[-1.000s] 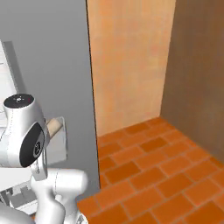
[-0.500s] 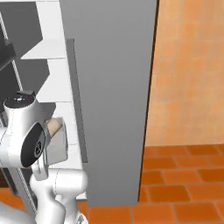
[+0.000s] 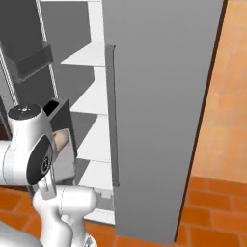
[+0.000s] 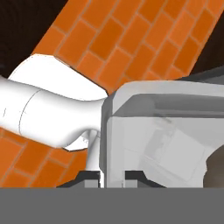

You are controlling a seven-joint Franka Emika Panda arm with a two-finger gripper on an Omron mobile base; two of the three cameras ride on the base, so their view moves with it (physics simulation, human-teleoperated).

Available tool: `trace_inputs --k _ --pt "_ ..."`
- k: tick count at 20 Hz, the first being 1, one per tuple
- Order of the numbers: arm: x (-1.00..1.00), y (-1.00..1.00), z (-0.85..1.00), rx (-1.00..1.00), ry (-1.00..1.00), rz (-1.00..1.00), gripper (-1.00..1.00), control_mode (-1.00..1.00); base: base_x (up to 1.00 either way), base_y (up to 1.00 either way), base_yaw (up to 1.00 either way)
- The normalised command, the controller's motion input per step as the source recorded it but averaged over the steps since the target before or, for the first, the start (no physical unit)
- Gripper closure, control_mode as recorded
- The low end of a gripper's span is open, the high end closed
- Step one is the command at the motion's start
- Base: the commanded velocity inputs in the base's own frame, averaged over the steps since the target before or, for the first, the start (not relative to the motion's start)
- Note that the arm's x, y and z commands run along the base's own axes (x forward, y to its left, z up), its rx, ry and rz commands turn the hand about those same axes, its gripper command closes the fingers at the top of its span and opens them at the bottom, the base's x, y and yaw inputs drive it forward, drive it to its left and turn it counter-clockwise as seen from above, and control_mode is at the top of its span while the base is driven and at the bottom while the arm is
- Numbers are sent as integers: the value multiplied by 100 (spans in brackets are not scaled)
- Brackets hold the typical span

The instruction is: Take the meat container that has the steak and place it on the second highest rack of the freezer. Then take the vegetable container that has the corn and carrot and place it on the highest rack of the freezer.

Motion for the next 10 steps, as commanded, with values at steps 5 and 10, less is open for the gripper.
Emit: trace_inputs --k 5,10 --pt "0 0 0 0 0 0 100 100 67 -24 21" --pt "0 0 0 0 0 0 100 100 46 -29 18"
